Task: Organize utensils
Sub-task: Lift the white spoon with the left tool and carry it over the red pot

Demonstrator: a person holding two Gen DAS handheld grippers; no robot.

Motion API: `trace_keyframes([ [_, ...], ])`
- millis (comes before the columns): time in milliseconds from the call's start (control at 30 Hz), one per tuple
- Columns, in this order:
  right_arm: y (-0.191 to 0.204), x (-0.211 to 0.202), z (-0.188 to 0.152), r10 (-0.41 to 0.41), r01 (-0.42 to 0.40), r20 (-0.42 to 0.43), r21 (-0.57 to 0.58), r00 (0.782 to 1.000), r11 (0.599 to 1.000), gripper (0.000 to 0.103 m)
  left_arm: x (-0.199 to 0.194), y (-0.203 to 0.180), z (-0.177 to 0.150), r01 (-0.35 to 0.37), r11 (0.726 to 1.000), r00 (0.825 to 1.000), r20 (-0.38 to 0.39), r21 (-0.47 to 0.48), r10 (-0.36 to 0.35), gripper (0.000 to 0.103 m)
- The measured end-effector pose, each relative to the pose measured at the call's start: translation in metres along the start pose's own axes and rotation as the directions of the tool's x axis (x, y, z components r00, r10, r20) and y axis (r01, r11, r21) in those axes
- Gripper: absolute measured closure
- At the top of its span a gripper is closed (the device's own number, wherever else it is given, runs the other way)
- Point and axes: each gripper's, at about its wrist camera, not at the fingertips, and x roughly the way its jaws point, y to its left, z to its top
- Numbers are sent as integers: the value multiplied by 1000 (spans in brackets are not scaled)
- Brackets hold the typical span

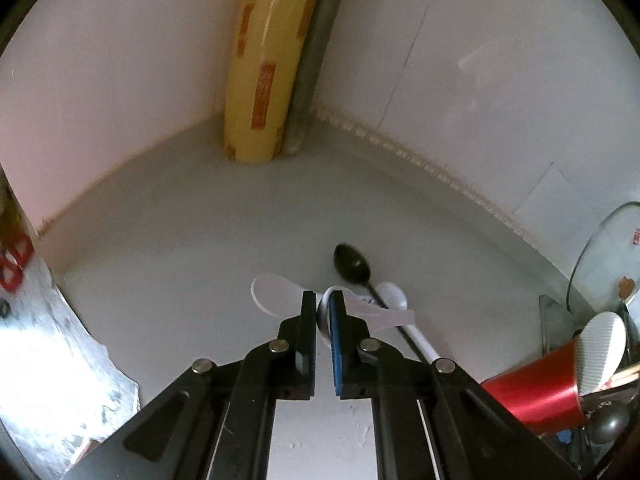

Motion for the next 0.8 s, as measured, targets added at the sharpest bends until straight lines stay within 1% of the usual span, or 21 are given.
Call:
trace_keyframes([
  [133,0,-1,-2,2,-2,-3,-4,1000,1000,21,-19,-13,9,38,999,998,44,29,-39,97],
  [200,1,-2,-4,4,-4,-4,-3,1000,1000,22,-35,-23,12,64,996,995,74,57,-69,97],
  [267,1,-3,-4,4,-4,-5,-4,1000,1000,22,-56,-34,18,112,989,987,107,94,-121,97],
  [367,1,-4,-5,6,-6,-4,-3,1000,1000,22,-81,-50,22,167,975,973,134,147,-187,97],
  [533,3,-6,-6,8,-8,-2,-2,1000,1000,22,-118,-73,24,212,943,946,189,258,-264,97],
  [633,6,-8,-6,8,-8,-1,-1,1000,1000,22,-138,-86,22,220,919,930,213,328,-299,97],
  [733,6,-7,-5,8,-8,-2,-1,1000,1000,22,-151,-96,18,227,895,919,221,383,-327,97],
  [800,7,-8,-6,10,-10,-1,1,1000,1000,21,-155,-102,15,228,882,915,219,413,-339,97],
])
